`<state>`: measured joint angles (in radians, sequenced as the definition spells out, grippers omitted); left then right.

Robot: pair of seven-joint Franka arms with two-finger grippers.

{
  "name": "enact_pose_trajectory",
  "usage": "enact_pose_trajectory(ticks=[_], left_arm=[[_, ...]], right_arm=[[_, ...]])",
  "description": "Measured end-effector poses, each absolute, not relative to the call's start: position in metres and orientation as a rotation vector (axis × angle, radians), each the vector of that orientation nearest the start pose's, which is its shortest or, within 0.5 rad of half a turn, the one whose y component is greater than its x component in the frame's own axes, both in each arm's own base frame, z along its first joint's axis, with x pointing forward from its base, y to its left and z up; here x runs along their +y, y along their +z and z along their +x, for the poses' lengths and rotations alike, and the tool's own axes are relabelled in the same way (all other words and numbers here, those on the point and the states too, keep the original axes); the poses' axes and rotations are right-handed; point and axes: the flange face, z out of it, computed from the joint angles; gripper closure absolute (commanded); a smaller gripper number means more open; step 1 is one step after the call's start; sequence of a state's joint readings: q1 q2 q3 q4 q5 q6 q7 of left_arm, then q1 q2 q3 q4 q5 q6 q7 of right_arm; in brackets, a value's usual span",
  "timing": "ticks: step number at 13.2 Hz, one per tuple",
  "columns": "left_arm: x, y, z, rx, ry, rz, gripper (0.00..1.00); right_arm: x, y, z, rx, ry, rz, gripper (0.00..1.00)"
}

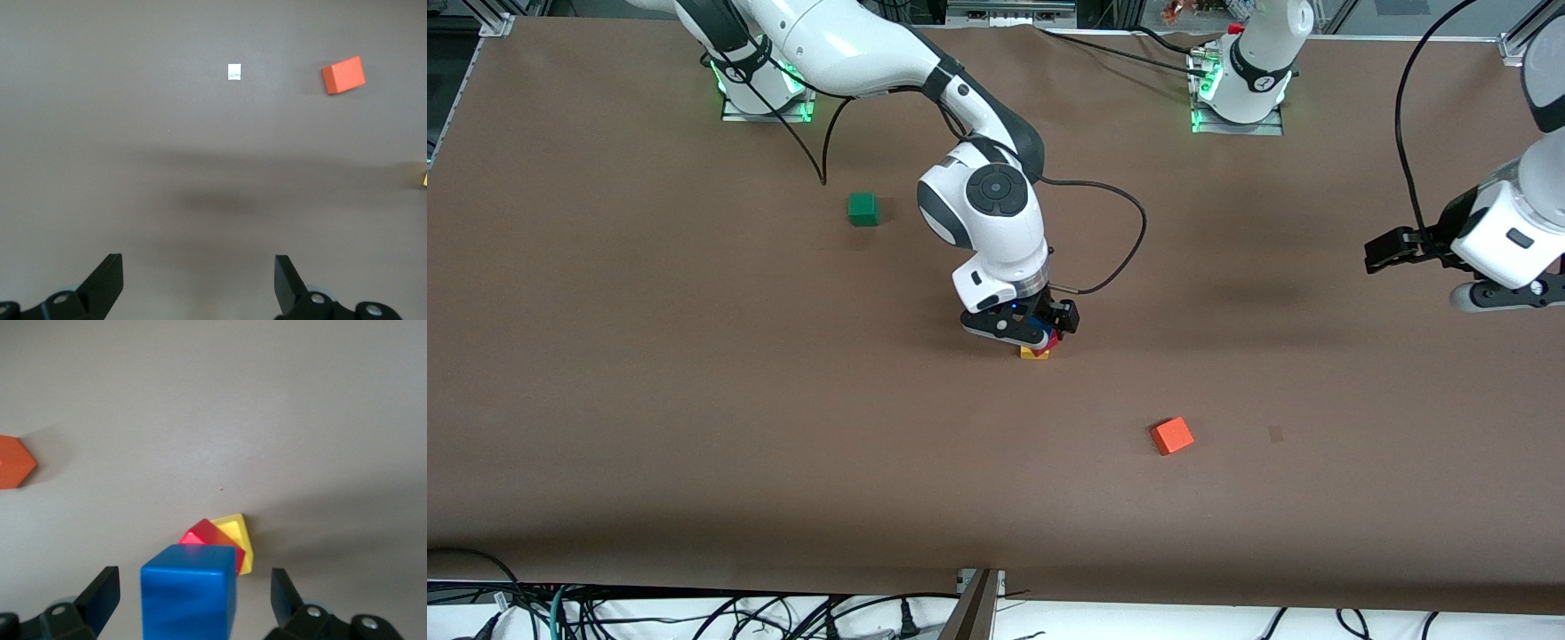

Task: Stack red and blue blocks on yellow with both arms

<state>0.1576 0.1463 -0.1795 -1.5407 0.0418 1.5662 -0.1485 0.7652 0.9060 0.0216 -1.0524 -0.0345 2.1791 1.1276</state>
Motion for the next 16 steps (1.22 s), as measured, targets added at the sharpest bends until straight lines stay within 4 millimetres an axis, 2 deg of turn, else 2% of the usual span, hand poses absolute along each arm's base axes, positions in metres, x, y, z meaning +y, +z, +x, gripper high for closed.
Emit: enact_pose_trajectory(ticks=[1,2,4,6,8,11,12,14,16], left_arm=[[0.004,0.555,0.593,-0.208,0.183,-3.109,0.00],[0.006,0.555,0.593,-0.214,0.184,-3.109,0.00],[0.005,0.555,0.593,-0.212,0.185,-3.110,0.00],[0.004,0.555,0.593,-0.209,0.185,-3.110,0.00],[0.004,0.556,0.593,-0.209,0.178,-3.111,0.00],[0.005,0.559,0.594,-0.212,0.163,-3.112,0.00],[0.005,0.559,0.594,-0.212,0.162,-3.112,0.00],[0.005,0.560,0.595,-0.212,0.160,-3.113,0.00],[0.006,0.560,0.595,-0.213,0.158,-3.113,0.00]], right_arm=[[0.550,0.320,0.574,0.508,-0.201,-2.929,0.00],[0.537,0.340,0.583,0.522,-0.192,-2.936,0.00],[0.499,0.389,0.604,0.536,-0.140,-2.933,0.00],[0.439,0.434,0.628,0.535,-0.053,-2.947,0.00],[0.371,0.464,0.646,0.578,0.055,-2.976,0.00],[0.275,0.505,0.663,0.497,0.187,-2.929,0.00],[0.239,0.520,0.666,0.473,0.194,-2.915,0.00],[0.174,0.549,0.656,0.415,0.207,-2.915,0.00],[0.141,0.573,0.630,0.389,0.208,-2.926,0.00]])
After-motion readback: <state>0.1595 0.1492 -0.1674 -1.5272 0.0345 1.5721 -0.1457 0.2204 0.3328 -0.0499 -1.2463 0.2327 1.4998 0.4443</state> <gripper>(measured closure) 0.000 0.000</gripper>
